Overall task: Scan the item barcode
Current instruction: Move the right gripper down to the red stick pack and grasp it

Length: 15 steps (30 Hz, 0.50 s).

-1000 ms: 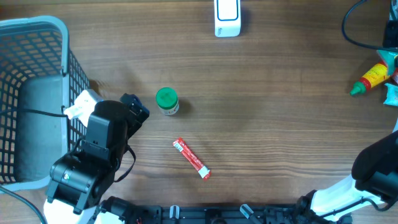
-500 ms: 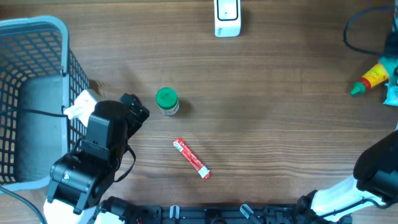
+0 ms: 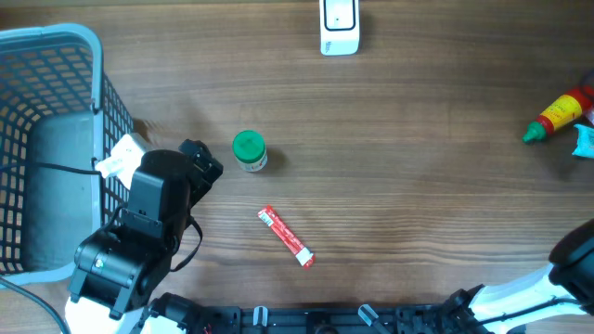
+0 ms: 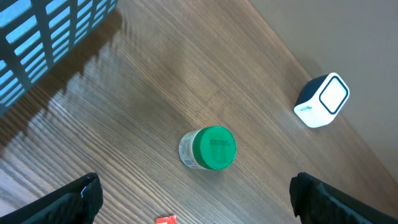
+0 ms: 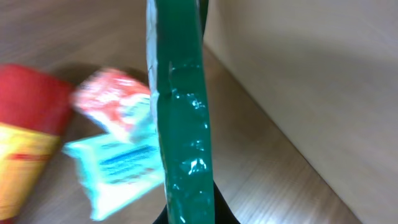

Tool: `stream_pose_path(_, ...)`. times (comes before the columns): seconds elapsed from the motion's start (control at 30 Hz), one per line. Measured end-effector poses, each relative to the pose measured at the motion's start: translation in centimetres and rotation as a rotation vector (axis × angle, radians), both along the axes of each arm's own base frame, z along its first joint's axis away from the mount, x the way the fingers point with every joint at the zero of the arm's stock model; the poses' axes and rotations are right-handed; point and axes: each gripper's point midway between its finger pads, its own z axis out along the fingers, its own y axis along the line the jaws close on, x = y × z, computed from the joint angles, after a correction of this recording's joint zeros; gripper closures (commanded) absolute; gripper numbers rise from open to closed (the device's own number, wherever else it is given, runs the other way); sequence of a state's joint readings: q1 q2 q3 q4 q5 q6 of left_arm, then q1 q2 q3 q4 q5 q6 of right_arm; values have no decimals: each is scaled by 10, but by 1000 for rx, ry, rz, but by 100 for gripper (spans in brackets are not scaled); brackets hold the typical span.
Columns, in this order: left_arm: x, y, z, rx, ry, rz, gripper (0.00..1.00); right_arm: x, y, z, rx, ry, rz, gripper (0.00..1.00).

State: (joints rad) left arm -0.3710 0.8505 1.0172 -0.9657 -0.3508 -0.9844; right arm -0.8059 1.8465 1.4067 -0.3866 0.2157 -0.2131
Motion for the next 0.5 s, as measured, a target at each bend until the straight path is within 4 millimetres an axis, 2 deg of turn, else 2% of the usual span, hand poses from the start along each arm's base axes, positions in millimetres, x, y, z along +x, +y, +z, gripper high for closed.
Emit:
stream_pose_path(0.03,0,0,0,0,0,0,0,-10,-7,-1,4,3,-27,85)
stream_pose_path(0.1,0,0,0,0,0,0,0,-25,-17,-3,19,-4,-58,68)
stream_pose_path(0.13,0,0,0,0,0,0,0,-31,-20,-5,39,-14,-66,50)
stream_pose_path(0.17,0,0,0,0,0,0,0,-34,-20,-6,54,-19,-70,1)
stream_pose_path(0.3,0,0,0,0,0,0,0,-32,-16,-9,88,-43,-61,0)
stream_pose_path(0.37,0,0,0,0,0,0,0,-23,-9,-10,123,-87,-65,0)
stream_pose_path(0.5,0,0,0,0,0,0,0,22,31,4,247,-258,53,0)
